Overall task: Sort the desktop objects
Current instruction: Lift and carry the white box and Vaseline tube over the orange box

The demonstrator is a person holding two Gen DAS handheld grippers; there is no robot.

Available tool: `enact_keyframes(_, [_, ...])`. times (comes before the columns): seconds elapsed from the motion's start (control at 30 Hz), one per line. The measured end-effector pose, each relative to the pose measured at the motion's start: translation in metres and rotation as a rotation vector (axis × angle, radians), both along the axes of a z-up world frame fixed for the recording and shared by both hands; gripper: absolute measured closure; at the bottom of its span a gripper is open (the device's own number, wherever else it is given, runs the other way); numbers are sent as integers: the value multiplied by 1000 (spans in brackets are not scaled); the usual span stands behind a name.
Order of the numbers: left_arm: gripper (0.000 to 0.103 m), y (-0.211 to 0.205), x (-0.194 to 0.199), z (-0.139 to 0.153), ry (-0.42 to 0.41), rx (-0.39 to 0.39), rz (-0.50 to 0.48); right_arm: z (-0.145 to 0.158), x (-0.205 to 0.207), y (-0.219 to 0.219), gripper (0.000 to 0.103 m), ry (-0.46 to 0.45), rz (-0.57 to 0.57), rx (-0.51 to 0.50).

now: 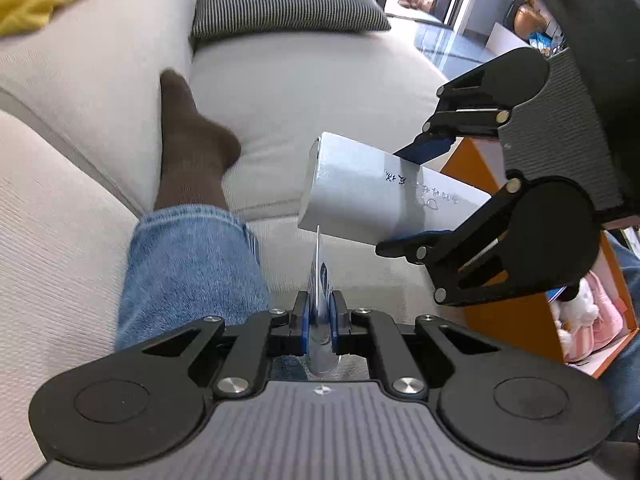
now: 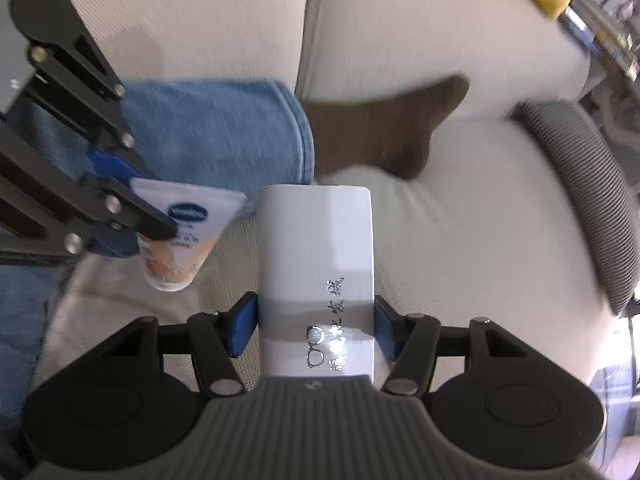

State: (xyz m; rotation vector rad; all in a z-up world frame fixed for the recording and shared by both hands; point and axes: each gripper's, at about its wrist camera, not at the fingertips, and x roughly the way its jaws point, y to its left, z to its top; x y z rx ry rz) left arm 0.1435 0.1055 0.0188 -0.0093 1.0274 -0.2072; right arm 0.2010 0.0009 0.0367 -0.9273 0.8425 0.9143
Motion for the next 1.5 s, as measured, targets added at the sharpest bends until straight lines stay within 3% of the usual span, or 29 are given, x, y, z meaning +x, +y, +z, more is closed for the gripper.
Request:
enact_keyframes(0.37, [93, -30, -14, 52, -96, -27, -47, 81, -44, -42, 42, -161, 42, 38])
enact_keyframes(0.6, [93, -55, 2, 48, -86, -31, -99, 93, -45, -87, 42, -185, 39, -63])
enact_keyframes(0.97, [93, -84, 34, 47, -78, -30, -142, 53, 4, -161, 41, -147, -34, -187])
enact_keyframes(1.17, [93, -91, 50, 38, -62, -35, -151, 11, 28, -178, 41, -84, 12, -235])
enact_keyframes(1.5, [93, -90, 72, 21, -28, -42, -145, -45, 40, -190, 41, -76, 36, -265])
